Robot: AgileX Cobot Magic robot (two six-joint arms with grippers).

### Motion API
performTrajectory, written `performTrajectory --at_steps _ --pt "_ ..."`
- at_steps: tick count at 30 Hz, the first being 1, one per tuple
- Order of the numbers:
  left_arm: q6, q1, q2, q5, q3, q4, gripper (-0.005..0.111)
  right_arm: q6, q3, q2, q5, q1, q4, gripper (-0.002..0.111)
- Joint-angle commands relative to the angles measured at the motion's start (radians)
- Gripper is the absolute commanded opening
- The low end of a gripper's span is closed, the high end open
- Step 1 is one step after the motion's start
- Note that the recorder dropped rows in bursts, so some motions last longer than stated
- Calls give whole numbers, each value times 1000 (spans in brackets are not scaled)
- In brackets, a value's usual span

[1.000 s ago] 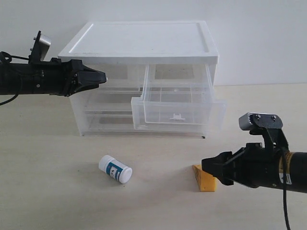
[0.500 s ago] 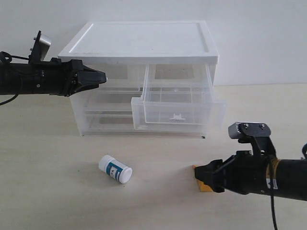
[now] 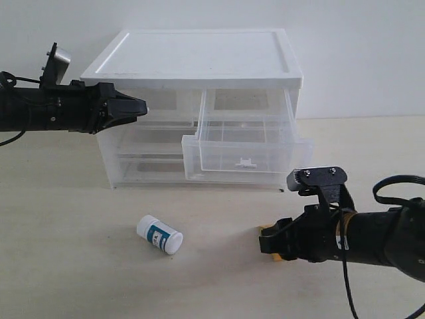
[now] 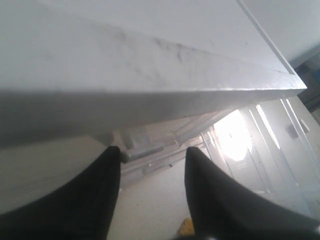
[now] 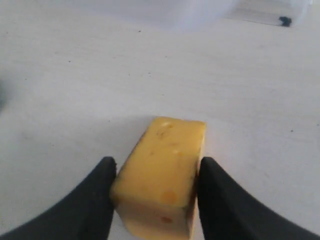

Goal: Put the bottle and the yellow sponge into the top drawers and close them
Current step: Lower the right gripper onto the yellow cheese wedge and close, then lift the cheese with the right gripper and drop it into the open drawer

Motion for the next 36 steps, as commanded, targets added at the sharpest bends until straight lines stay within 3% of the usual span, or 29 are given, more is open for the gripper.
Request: performTrajectory --at_steps 1,2,6,15,21,25,30,36 --pt "12 0 0 -60 -13 -58 41 -31 -6 7 68 1 10 5" --pt "12 0 0 -60 -13 -58 41 -27 -6 7 78 1 10 0" --pt "12 0 0 -60 -13 -58 41 82 12 -8 97 1 -100 0" --pt "12 0 0 -76 -13 -58 41 501 106 -114 -157 1 -545 0" --pt "12 0 0 -76 -13 -58 41 580 135 -195 -238 1 -622 0" --pt "12 0 0 -76 -13 -58 41 650 151 -264 -417 1 -696 0" --pt "12 0 0 -76 -13 -58 41 680 149 -387 -629 1 -605 0" --pt "3 0 0 -68 -13 -43 41 690 47 -517 -458 1 -357 0"
